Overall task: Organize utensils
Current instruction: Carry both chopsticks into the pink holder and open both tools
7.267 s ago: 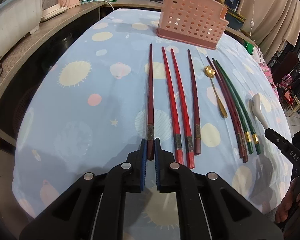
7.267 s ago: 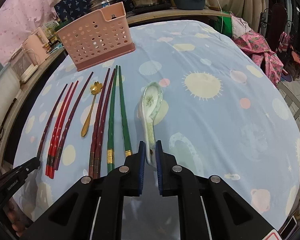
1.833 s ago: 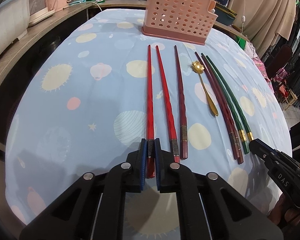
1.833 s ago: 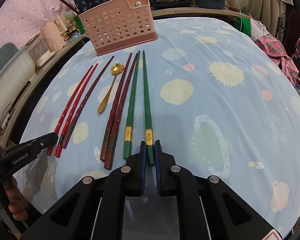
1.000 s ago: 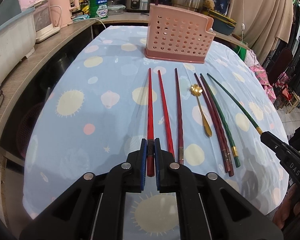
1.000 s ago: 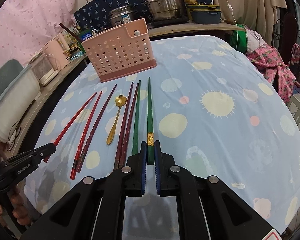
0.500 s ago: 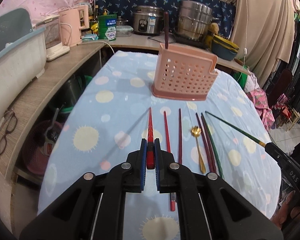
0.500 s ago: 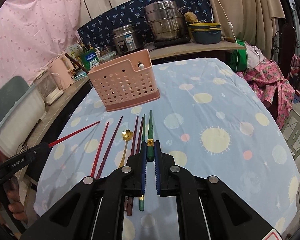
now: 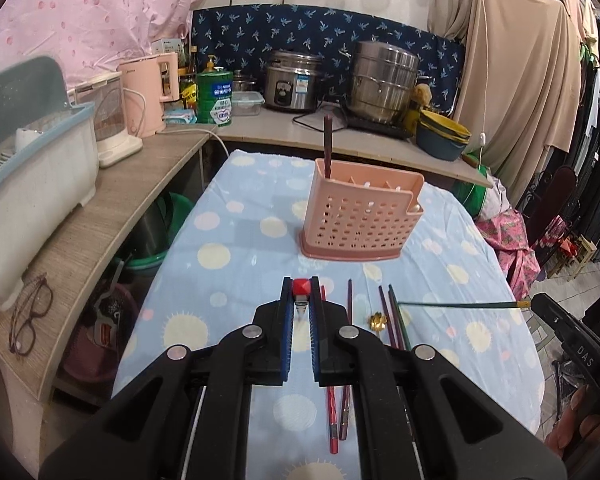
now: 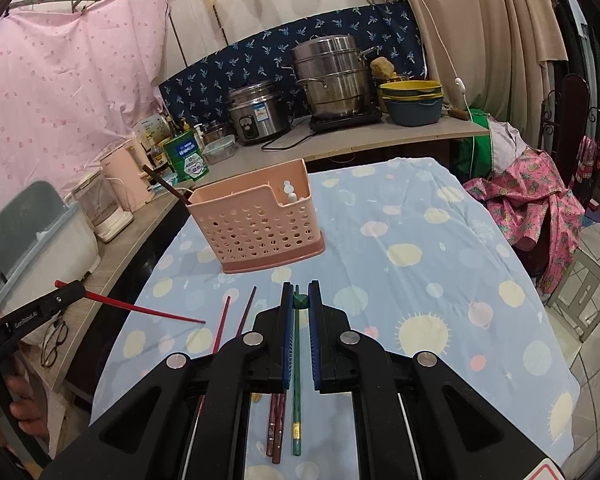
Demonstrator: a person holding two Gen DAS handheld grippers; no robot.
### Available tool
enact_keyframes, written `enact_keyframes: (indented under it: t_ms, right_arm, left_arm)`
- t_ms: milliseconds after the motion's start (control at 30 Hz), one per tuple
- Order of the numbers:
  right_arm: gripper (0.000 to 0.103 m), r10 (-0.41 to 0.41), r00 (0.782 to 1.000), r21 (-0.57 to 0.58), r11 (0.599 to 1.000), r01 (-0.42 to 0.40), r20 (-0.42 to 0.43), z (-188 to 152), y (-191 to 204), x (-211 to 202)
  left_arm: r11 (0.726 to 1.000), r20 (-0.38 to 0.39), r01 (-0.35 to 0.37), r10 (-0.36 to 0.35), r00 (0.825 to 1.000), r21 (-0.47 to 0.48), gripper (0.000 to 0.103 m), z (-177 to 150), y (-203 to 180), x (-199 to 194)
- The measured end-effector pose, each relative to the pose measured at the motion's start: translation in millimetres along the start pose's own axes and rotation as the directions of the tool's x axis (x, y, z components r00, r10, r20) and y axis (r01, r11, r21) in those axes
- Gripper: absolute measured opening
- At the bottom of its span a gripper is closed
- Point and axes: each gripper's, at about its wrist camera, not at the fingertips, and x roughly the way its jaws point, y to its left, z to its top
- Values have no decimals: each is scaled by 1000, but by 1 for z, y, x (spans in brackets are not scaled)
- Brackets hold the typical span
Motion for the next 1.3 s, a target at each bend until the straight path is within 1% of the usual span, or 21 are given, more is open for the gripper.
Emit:
enact_keyframes:
  t_ms: [167,300,533,600,733,900,1000,1067,1133,1200,1300]
  right_arm:
    - [7,-1,1000,0,1000,1,22,18,2,2]
    - [7,18,999,17,1000,-19,48,35,1,3]
    - [7,37,990,20,999,-40,139,77,5,3]
    - [7,51,983,23,998,-56,175,92,8,1]
    - [7,66,967,19,997,-73,245,123,17,3]
    - [7,106,933,24,992,-122,344,162,30,5]
    - [7,113,909,8,992,-127,402,180,41,7]
    - [7,116,900,3,992,-130,420,188,47,12]
    - [7,113,900,1,992,-125,421,194,52,21]
    - [7,100,905,0,994,-110,413,196,56,34]
    - [7,88,923,0,996,-95,376,193,58,55]
  left_arm:
    - [1000,34,13,-13,999,1,7,22,-2,-3]
    - [1000,75,27,-27,997,0,7,44,-4,-7]
    - [999,166,44,-44,985,4,7,90,-15,-11]
    - [998,202,60,-60,978,6,7,107,-20,-15]
    - [998,284,56,-60,957,23,7,139,-33,-21]
    - [998,352,52,-58,934,27,7,173,-43,-20]
    - [998,382,49,-56,922,27,7,187,-44,-16]
    - [998,385,50,-56,921,23,7,194,-44,-9]
    - [999,381,48,-52,923,19,7,199,-43,1]
    - [999,364,44,-48,930,20,7,199,-42,13]
    - [999,328,34,-37,944,15,7,196,-40,34]
